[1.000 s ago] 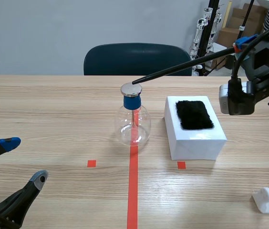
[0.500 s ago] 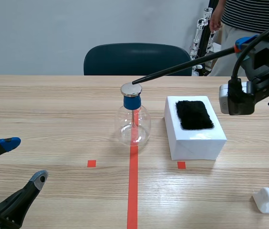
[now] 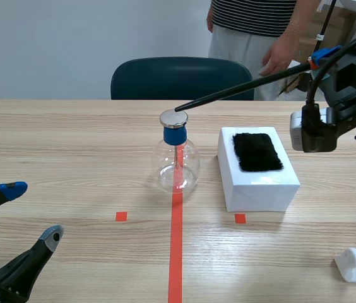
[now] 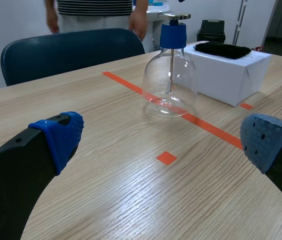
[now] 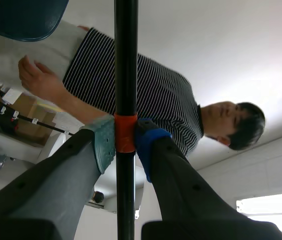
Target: Do the electroscope experiment. hold the rod still at the electroscope
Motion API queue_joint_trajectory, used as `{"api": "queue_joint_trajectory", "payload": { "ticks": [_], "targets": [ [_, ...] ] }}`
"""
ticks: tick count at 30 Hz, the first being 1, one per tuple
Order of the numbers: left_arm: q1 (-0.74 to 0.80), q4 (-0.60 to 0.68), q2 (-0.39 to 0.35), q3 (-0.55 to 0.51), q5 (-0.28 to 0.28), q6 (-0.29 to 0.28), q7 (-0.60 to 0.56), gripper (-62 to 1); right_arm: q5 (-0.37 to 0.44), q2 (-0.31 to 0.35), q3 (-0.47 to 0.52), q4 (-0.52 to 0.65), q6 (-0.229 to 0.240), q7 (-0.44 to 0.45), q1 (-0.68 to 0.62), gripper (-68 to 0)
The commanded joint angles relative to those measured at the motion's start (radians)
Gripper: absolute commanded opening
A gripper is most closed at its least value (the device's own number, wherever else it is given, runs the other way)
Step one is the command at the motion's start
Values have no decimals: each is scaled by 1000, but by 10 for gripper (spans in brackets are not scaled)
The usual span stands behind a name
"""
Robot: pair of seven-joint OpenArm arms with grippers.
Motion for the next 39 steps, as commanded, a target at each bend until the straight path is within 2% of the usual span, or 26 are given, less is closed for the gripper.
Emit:
{"api": "queue_joint_trajectory", "payload": {
  "ticks": [1, 17, 23, 30, 39],
  "targets": [
    [0, 5, -11, -4, -8, -1, -17, 14, -3, 8, 8, 8, -11, -11, 26, -676],
    [0, 5, -11, -4, -8, -1, -17, 14, -2, 9, 8, 8, -11, -11, 26, -676],
    [0, 5, -11, -4, -8, -1, -17, 14, 32, 12, 20, 23, -11, -11, 22, -676],
    [0, 5, -11, -4, -8, -1, -17, 14, 51, 14, 113, 117, -12, 1, -92, -676],
    [0, 5, -11, -4, -8, -1, -17, 14, 146, 13, 323, 309, -20, 0, -329, -676]
  ]
}}
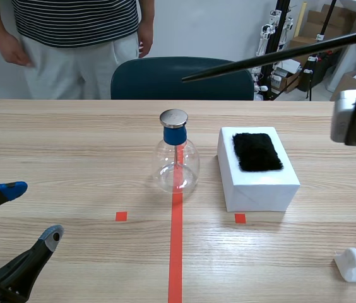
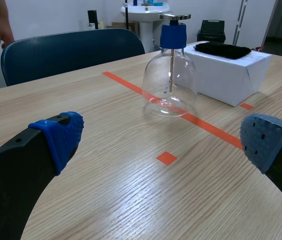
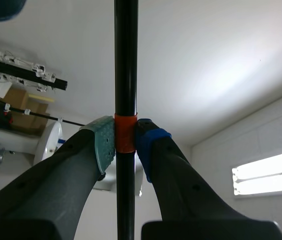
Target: Do the electroscope experiment. hold the rod still at the electroscope
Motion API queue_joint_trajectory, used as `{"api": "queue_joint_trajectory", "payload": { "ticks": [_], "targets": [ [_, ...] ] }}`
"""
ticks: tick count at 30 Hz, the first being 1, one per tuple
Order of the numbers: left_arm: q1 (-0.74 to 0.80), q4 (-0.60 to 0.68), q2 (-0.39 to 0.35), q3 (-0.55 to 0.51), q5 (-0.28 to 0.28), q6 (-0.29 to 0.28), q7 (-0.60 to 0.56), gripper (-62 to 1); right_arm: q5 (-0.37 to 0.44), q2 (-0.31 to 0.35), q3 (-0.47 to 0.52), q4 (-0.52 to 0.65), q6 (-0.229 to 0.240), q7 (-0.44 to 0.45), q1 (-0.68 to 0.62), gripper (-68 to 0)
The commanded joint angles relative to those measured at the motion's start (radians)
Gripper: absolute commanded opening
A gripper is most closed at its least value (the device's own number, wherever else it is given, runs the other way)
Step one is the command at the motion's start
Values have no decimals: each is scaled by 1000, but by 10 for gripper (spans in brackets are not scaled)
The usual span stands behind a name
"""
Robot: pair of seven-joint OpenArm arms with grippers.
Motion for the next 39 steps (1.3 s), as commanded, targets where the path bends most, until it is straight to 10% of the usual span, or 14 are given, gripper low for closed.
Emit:
{"api": "queue_joint_trajectory", "payload": {
  "ticks": [1, 20, 39],
  "targets": [
    [0, 5, -11, -4, -8, -1, -17, 14, 29, 13, 47, 26, -14, -8, -25, -676],
    [0, 5, -11, -4, -8, -1, -16, 14, 444, -87, 367, 61, -181, 109, -463, -676],
    [0, 5, -11, -4, -7, -1, -16, 14, 392, -169, 143, 62, -418, 253, -625, -676]
  ]
}}
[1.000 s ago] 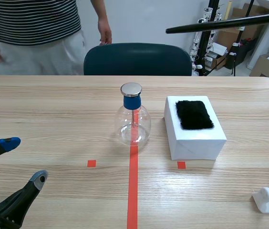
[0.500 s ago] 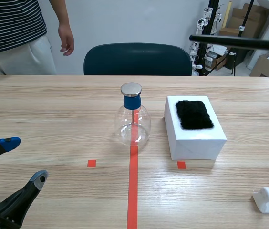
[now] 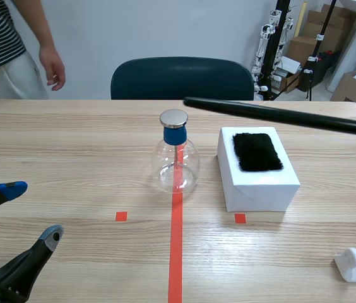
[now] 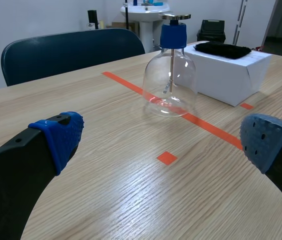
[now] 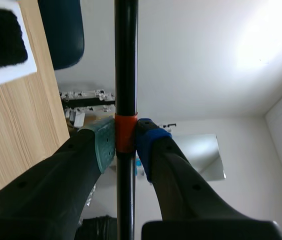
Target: Do the electroscope experiment. hold the rod still at the electroscope
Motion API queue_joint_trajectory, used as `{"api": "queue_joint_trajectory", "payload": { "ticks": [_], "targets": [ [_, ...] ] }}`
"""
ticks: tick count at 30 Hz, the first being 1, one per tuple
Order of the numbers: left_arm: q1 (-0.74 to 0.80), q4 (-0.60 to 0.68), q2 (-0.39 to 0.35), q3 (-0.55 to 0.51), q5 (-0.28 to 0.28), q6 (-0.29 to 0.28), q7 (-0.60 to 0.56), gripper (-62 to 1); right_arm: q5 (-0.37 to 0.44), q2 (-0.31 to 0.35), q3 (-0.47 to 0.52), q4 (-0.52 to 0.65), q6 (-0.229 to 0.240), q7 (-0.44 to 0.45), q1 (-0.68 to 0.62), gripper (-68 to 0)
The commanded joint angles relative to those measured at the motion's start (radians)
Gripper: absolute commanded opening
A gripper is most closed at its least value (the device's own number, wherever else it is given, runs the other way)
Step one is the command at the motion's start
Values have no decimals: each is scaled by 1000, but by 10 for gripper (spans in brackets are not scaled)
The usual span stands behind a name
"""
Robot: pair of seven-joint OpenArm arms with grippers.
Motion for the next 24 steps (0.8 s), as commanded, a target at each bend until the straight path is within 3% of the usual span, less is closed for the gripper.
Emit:
{"api": "queue_joint_trajectory", "payload": {
  "ticks": [1, 8, 11, 24],
  "targets": [
    [0, 5, -11, -4, -7, -1, -16, 14, 5, 10, -11, 6, -22, -3, 8, -676],
    [0, 5, -11, -4, -8, -1, -16, 14, -48, -2, -92, 6, -28, -7, 7, -676],
    [0, 5, -11, -4, -7, -1, -17, 14, -73, -18, -104, 6, -47, 0, -9, -676],
    [0, 5, -11, -4, -8, -1, -17, 14, -123, -32, -159, 6, -55, 61, -41, -676]
  ]
}}
